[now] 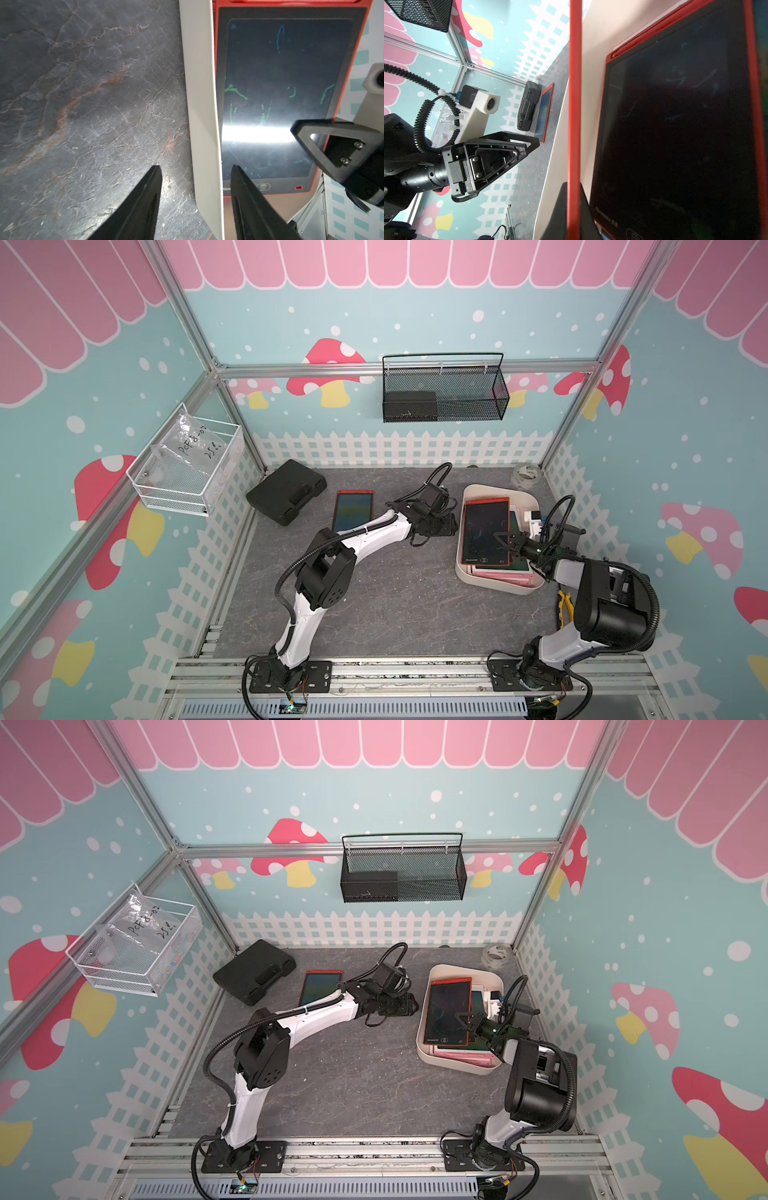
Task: Take out the writing tablet from the storage box
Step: Pick up the writing tablet from the storage box.
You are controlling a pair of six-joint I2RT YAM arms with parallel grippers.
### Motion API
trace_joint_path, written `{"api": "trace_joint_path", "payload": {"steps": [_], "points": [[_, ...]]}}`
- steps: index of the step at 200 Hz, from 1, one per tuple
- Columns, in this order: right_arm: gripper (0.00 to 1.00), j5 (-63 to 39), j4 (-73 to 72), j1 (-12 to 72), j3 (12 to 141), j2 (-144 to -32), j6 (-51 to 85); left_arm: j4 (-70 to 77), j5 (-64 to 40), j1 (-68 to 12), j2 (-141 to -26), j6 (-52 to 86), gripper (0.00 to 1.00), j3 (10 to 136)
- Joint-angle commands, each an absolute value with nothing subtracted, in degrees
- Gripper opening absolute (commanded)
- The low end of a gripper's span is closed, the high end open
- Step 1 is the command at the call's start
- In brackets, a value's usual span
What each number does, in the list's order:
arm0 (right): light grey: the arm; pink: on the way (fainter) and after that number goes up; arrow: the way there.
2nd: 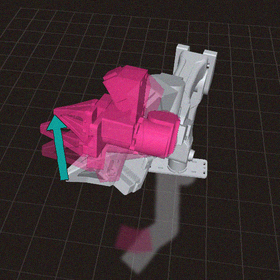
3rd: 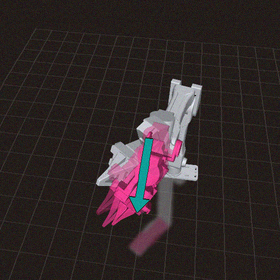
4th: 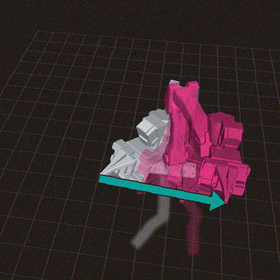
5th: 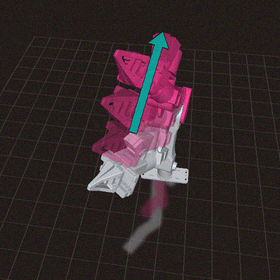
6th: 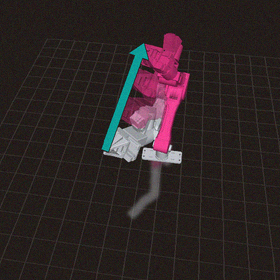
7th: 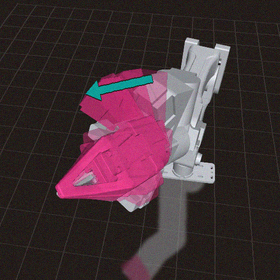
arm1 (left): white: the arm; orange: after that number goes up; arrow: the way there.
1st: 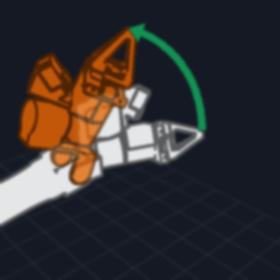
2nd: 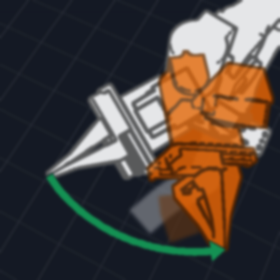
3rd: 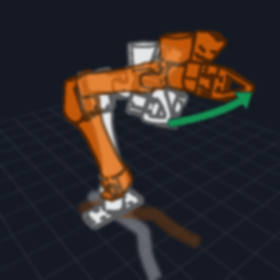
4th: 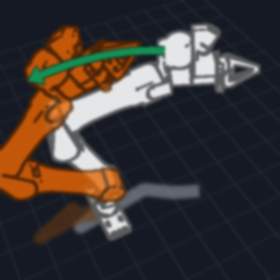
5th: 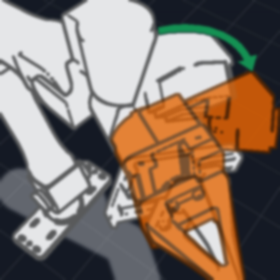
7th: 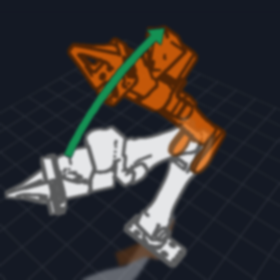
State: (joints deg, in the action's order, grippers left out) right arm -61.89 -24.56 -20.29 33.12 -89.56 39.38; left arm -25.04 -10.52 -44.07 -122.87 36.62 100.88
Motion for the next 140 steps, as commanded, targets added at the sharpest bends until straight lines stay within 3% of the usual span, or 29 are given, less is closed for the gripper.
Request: {"api": "trace_joint_path", "payload": {"steps": [1, 140], "points": [[0.05, -64.5, -26.6, -21.2, 34.8, -87.2, 40.7, -23.4, -10.1, -43.2, -119.7, 35.6, 0.55, 99.3], [0.06, -66.5, -20.6, -23.2, 40.8, -78.9, 42.6, -22.0, -7.3, -41.9, -110.1, 35.7, 0.55, 91.5]]}}
